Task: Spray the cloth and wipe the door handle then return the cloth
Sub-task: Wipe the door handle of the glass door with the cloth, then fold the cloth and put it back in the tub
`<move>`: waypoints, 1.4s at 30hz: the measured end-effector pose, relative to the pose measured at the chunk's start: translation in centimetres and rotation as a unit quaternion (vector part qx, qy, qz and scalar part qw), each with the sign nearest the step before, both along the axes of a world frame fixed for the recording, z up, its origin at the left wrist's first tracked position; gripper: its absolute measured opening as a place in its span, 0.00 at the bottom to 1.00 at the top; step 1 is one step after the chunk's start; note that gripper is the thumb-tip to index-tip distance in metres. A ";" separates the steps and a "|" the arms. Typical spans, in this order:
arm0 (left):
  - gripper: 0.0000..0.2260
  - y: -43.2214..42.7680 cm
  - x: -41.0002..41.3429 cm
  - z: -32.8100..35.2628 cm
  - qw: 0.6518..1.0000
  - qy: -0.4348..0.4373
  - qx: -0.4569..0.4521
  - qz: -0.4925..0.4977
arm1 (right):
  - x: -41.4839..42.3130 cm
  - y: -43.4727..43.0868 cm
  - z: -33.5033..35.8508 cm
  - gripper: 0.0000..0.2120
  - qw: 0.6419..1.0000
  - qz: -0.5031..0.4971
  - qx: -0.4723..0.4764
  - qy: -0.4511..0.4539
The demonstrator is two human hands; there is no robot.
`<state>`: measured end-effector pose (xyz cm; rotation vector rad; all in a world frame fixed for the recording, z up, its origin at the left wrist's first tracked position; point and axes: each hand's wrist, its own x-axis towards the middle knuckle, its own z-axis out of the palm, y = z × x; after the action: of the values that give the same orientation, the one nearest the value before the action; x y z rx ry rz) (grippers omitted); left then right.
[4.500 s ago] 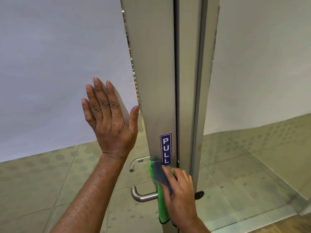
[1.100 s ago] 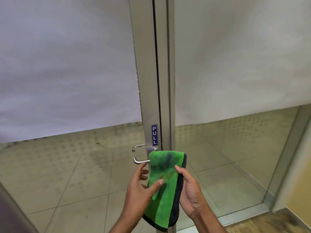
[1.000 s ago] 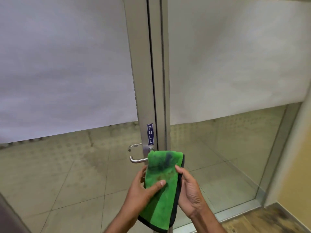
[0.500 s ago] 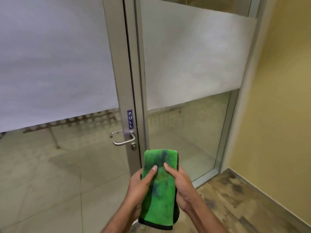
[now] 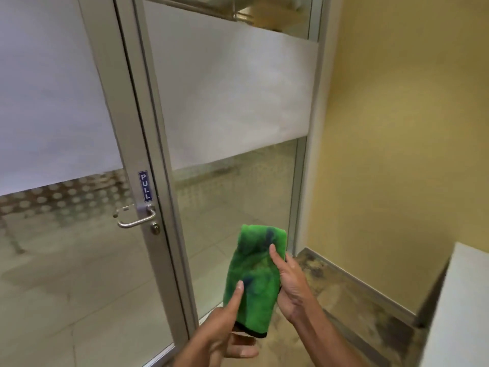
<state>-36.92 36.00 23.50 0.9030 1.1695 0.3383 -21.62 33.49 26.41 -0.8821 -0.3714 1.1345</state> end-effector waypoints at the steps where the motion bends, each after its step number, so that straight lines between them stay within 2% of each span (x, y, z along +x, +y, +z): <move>1: 0.36 -0.9 1.2 -0.1 0.997 -0.056 -0.054 -0.011 | 1.0 -1.0 0.0 0.16 1.000 -0.008 -0.001 0.014; 3: 0.34 -3.1 3.7 -0.1 0.970 -0.188 -0.158 -0.003 | 3.1 -3.3 -0.1 0.17 0.999 -0.029 -0.009 0.040; 5: 0.32 -5.4 5.9 0.1 0.936 -0.275 -0.218 0.028 | 5.1 -5.5 -0.1 0.17 0.996 -0.047 -0.027 0.069; 9: 0.31 -10.2 9.9 0.7 0.912 -0.321 -0.255 0.033 | 9.5 -10.5 -0.4 0.17 0.988 -0.084 -0.064 0.112; 15: 0.27 -16.3 15.2 -0.4 0.904 -0.355 -0.239 0.021 | 15.8 -17.0 -0.6 0.19 0.973 -0.141 -0.111 0.147; 18: 0.26 -18.2 17.0 -1.4 0.914 -0.338 -0.227 -0.005 | 18.5 -20.0 -0.7 0.16 0.974 -0.137 -0.128 0.128; 20: 0.22 -19.0 18.2 -1.9 0.925 -0.323 -0.201 -0.018 | 19.5 -21.9 -0.9 0.14 0.976 -0.112 -0.171 0.069; 23: 0.21 -20.1 20.4 -2.8 0.944 -0.293 -0.147 -0.030 | 20.3 -24.8 -1.0 0.15 0.962 -0.077 -0.256 -0.045; 27: 0.24 -20.4 22.5 -4.4 0.957 -0.272 -0.077 -0.060 | 21.0 -27.2 -0.8 0.13 0.951 -0.078 -0.278 -0.109; 30: 0.30 -19.9 23.3 -5.0 0.965 -0.244 -0.021 -0.095 | 21.4 -27.9 -0.6 0.09 0.948 -0.088 -0.286 -0.108; 32: 0.32 -19.4 23.2 -5.0 0.976 -0.166 0.048 -0.132 | 21.5 -27.8 -0.5 0.10 0.956 -0.102 -0.261 -0.081; 34: 0.30 -19.0 22.9 -4.8 0.979 -0.067 0.090 -0.173 | 21.2 -27.5 -0.7 0.12 0.964 -0.131 -0.224 -0.065; 36: 0.24 -18.4 22.5 -4.6 0.980 -0.014 0.058 -0.192 | 20.5 -27.2 -0.9 0.14 0.961 -0.160 -0.210 -0.085; 38: 0.20 -17.6 22.0 -4.8 0.982 0.000 0.013 -0.187 | 19.9 -27.0 -0.9 0.16 0.952 -0.185 -0.216 -0.116; 42: 0.26 -15.8 21.9 -4.0 0.973 -0.053 -0.074 -0.213 | 19.2 -26.8 -0.8 0.18 0.939 -0.229 -0.209 -0.146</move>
<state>-15.06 20.18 19.53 0.9654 0.8623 -0.0499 -2.43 6.73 25.62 -1.4374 -0.1476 0.6535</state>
